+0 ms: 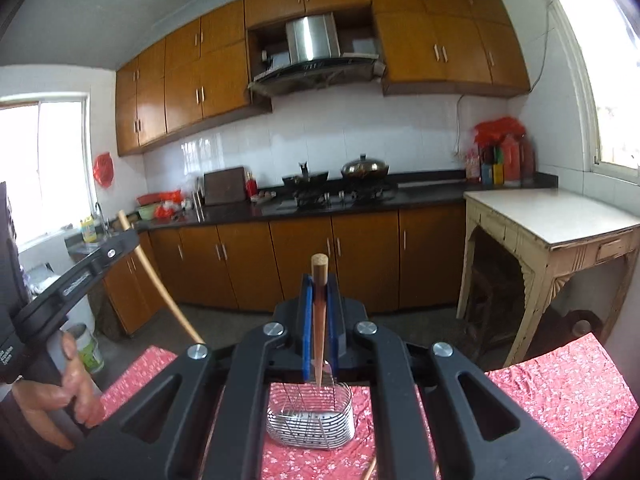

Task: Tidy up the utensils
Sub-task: 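Lower the chopsticks into the wire holder and open both grippers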

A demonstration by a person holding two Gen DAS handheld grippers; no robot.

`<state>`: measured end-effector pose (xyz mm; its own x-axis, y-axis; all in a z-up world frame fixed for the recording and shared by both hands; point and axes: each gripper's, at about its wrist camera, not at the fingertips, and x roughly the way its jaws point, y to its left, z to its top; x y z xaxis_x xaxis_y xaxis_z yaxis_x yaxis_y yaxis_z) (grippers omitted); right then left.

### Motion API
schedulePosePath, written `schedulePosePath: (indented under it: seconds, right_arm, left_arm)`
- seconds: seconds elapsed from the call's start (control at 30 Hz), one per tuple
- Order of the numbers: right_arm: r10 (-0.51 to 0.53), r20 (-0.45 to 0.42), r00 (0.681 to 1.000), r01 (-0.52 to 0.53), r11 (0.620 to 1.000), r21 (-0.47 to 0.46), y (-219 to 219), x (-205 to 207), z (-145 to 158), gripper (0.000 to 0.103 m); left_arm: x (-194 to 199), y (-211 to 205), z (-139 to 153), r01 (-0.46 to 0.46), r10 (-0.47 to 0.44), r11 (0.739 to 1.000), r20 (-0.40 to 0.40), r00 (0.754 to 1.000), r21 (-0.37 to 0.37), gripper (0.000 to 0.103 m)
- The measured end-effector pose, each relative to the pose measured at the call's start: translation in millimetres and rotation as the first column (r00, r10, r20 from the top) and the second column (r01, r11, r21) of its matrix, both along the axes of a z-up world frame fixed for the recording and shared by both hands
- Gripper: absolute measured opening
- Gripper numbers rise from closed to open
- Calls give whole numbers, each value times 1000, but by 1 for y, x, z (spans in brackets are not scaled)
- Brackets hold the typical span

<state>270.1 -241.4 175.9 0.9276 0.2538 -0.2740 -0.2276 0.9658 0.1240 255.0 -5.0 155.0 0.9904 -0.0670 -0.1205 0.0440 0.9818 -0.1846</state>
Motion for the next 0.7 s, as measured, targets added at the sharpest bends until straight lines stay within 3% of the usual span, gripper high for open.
schedulePosePath:
  seconds: [0.27, 0.47, 0.6, 0.7]
  right_arm:
    - [12, -117, 993, -15, 1000, -23, 11, 51, -38, 8]
    - [-35, -164, 986, 33, 999, -17, 6, 80, -54, 9]
    - [-83, -158, 984, 83, 997, -9, -9, 80, -58, 29]
    - [-106, -155, 982, 108, 994, 4, -22, 74, -59, 36]
  left_arm:
    - [46, -12, -42, -8, 10, 1000, -119, 993, 19, 7]
    - [61, -10, -54, -36, 40, 999, -188, 981, 30, 7]
    - [58, 1, -51, -49, 54, 998, -203, 978, 28, 8]
    - [52, 9, -48, -59, 65, 998, -209, 976, 34, 8]
